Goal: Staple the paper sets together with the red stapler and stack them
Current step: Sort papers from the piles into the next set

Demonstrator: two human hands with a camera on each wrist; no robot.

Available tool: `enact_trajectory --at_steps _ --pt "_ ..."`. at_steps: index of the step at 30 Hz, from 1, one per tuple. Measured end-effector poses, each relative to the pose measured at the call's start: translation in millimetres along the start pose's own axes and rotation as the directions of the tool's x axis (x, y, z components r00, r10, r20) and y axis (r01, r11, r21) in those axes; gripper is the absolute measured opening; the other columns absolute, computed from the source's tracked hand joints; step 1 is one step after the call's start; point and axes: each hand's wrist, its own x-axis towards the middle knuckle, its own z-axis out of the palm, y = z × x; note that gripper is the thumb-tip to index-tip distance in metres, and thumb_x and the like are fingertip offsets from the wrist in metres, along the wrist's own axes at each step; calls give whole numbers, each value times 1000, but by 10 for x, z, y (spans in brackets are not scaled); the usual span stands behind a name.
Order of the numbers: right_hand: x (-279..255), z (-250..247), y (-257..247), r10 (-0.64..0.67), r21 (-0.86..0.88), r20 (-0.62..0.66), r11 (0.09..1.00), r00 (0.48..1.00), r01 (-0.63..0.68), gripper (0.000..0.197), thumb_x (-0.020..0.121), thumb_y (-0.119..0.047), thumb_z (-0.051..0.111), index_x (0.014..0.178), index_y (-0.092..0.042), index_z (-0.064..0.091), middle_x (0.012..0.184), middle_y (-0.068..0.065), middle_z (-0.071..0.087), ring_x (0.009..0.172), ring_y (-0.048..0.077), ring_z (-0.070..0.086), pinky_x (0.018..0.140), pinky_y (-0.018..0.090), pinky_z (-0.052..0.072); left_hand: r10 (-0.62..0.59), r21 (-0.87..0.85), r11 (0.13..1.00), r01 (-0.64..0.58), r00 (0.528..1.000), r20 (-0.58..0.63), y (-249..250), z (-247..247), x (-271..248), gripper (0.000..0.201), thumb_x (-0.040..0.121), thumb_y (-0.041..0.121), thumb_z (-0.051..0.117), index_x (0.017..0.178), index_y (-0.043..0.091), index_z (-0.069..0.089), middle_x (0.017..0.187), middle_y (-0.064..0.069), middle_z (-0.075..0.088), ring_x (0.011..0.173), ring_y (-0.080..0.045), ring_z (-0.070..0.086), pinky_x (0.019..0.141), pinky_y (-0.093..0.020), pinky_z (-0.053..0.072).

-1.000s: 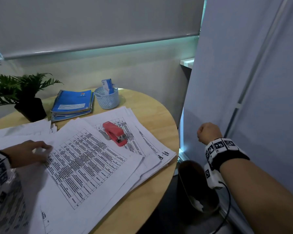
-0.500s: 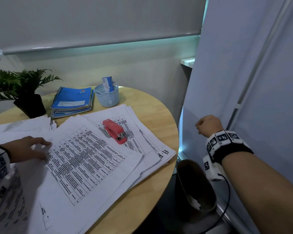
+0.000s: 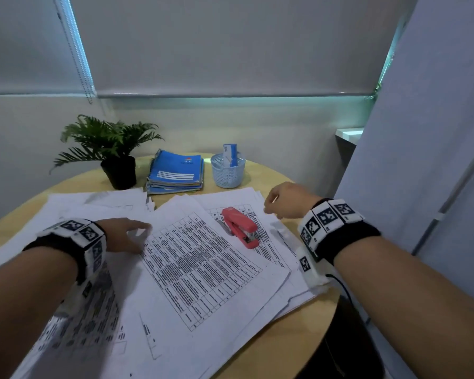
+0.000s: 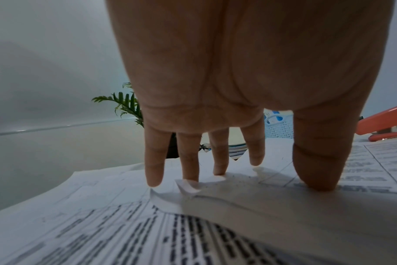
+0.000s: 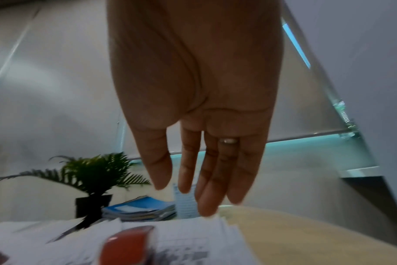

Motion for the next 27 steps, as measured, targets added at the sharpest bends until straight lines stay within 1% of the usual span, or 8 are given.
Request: enact_trajectory --at_steps 2,5,8,12,18,22,24,27 --pt "30 97 -262 9 -115 128 993 992 6 36 89 -30 62 115 -5 63 99 7 65 87 19 58 60 20 41 28 11 1000 -28 1000 3 15 -12 -37 66 89 50 52 147 35 24 151 -1 29 138 -18 29 111 -29 22" --pt "70 308 -526 66 -238 190 971 980 -19 51 89 -44 57 126 -10 52 120 8 61 103 24 60 81 30 46 62 2 998 -62 998 -11 34 -10 -93 56 93 45 47 145 35 29 154 0 24 141 -18 25 113 -29 18" --pt "131 532 -680 76 -318 200 948 977 -8 51 93 -41 51 131 -8 41 126 11 52 113 29 54 92 38 46 86 10 996 -86 996 -16 20 -6 -106 56 92 45 48 145 36 30 154 -2 25 141 -20 25 114 -32 17" --pt "228 712 -855 181 -201 154 968 971 -149 59 89 -51 40 128 -7 34 115 12 59 100 29 58 87 42 46 103 23 994 -103 995 -14 -11 -17 -114 58 90 45 53 144 36 33 151 -3 30 138 -20 31 111 -31 24" --pt "282 875 -1232 32 -282 251 958 967 42 54 91 -45 48 128 -8 33 111 11 59 101 30 57 87 42 46 152 1 988 -152 987 -58 45 24 -103 48 96 34 44 143 33 34 150 -3 30 138 -20 31 112 -33 24" --pt "359 998 -1449 7 -248 226 967 974 51 52 94 -44 43 130 -8 31 117 13 59 104 30 57 86 42 44 178 -2 984 -178 983 -39 62 18 -71 47 93 32 50 139 32 42 148 1 38 134 -18 37 112 -29 26" --pt "384 1026 -1516 -25 -270 236 958 971 91 48 96 -38 42 132 -8 30 120 13 57 104 29 56 85 40 44 192 14 981 -191 981 -22 70 -38 -64 44 91 31 52 134 31 48 136 5 49 122 -16 47 103 -24 33" --pt "417 1061 -1574 -72 -341 273 925 959 167 41 100 -33 34 133 -8 30 128 14 47 114 31 53 95 45 43 233 10 972 -234 972 29 84 -128 -34 45 89 21 58 134 21 50 125 0 55 98 -9 45 66 -3 35"
